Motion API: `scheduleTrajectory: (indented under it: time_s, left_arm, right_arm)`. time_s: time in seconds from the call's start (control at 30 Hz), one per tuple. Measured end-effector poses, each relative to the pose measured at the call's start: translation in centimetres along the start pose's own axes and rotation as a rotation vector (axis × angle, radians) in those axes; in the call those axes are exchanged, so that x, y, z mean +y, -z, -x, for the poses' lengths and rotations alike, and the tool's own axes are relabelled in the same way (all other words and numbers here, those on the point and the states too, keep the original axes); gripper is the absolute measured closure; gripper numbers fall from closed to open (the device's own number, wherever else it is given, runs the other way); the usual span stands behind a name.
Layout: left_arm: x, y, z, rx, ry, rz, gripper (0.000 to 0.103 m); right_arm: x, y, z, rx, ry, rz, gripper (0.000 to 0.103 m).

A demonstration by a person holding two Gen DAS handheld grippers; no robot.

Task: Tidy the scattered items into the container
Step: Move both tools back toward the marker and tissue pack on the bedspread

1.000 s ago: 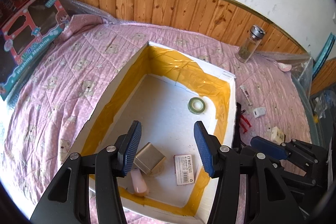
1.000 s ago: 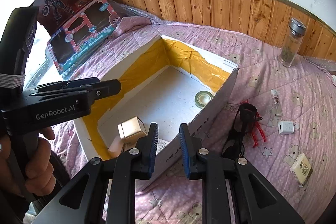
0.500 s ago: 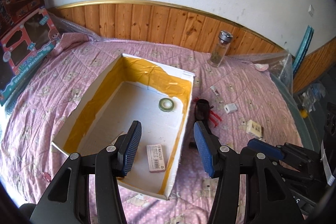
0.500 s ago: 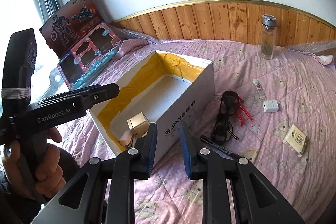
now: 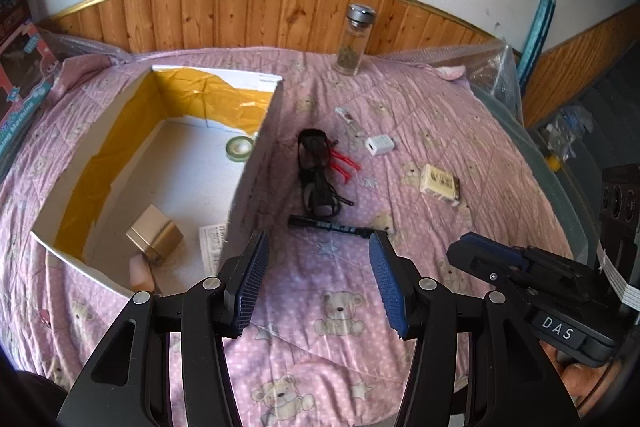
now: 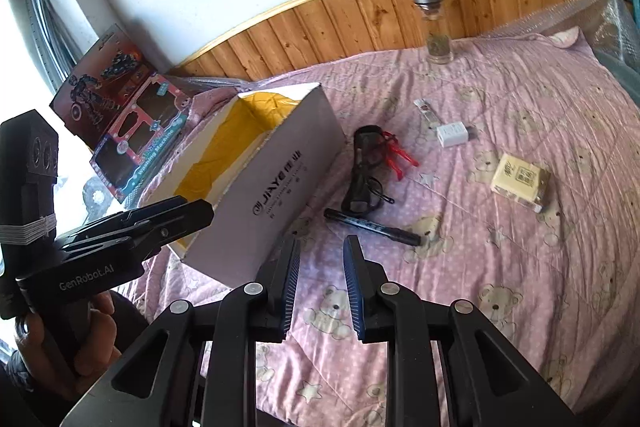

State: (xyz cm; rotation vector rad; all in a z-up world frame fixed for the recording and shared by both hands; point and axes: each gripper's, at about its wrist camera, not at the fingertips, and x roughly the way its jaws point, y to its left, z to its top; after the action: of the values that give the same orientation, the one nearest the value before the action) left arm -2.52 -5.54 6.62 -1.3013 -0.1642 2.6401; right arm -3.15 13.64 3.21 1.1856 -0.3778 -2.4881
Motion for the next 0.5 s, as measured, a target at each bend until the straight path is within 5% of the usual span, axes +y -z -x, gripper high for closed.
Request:
scheduleTrajectory:
  time_s: [0.5]
  left_arm:
    - [-3.4, 0.7, -11.7, 0.256, 0.09, 0.101, 0.048]
  right_arm:
    - [-7.6, 0.6, -2.8, 0.099, 0.09, -0.063, 0.075]
